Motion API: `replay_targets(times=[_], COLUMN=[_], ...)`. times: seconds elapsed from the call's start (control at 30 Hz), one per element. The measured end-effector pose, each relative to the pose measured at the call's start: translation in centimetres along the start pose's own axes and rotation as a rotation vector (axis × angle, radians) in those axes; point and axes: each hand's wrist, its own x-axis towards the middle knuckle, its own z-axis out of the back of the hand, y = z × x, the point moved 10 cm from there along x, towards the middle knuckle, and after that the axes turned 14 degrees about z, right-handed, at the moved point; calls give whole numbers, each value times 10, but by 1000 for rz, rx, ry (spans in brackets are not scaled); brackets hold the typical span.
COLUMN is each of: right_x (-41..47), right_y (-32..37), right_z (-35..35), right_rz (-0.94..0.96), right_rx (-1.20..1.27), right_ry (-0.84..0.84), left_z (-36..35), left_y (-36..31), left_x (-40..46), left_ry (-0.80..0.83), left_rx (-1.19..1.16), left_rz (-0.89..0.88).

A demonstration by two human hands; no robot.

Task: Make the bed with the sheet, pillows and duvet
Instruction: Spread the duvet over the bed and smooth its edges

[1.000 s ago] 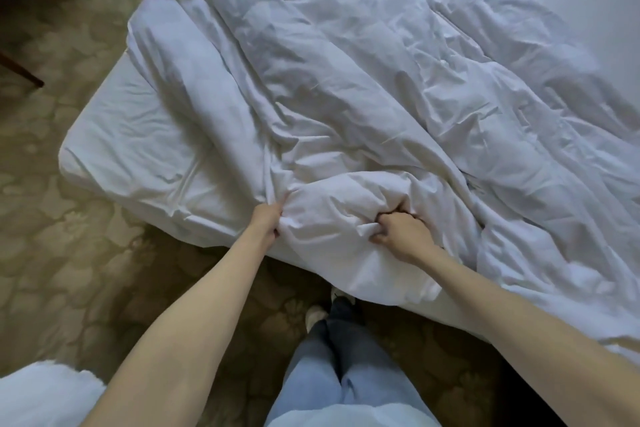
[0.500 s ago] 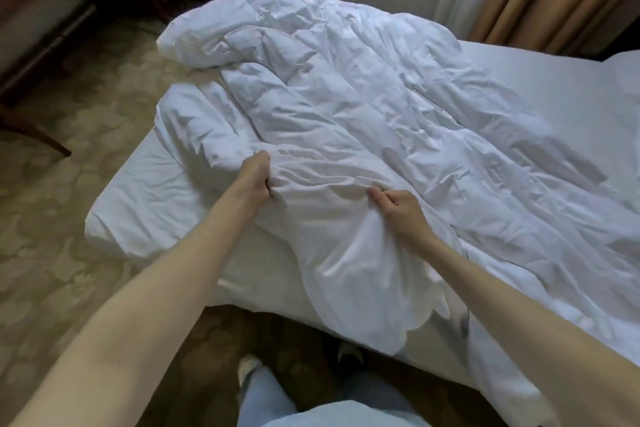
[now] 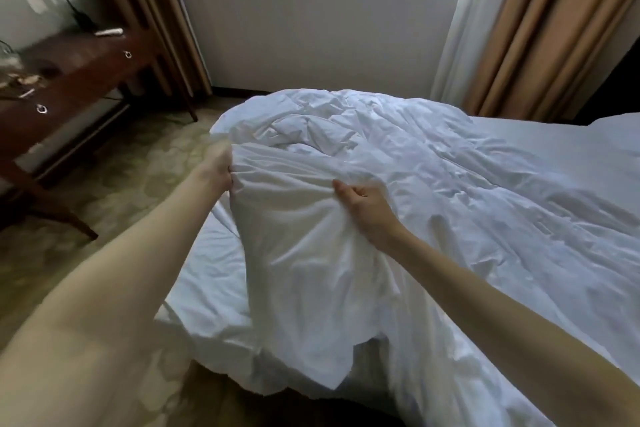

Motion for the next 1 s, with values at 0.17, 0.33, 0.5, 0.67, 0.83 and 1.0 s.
replay_targets(times=[0.17, 0.33, 0.5, 0.67, 0.83, 1.0], right_x=[-1, 7, 21, 42, 76, 115], right_y=[29, 42, 48, 44, 35, 26], right_z=[-127, -223, -285, -297, -261, -239], right_rz=[-18, -9, -41, -66, -128, -185], right_rx=[-25, -40, -20, 149, 245, 309], right_ry=[89, 162, 241, 75, -128, -291], left_z=[124, 215, 290, 310, 298, 290], left_y=[-30, -40, -50, -65, 3, 108], left_x=[11, 27, 46, 61, 101, 130], left_ry=[-76, -124, -179, -142, 68, 76], left_rx=[62, 56, 24, 86, 169, 474], left_rz=[11, 40, 59, -15, 137, 421])
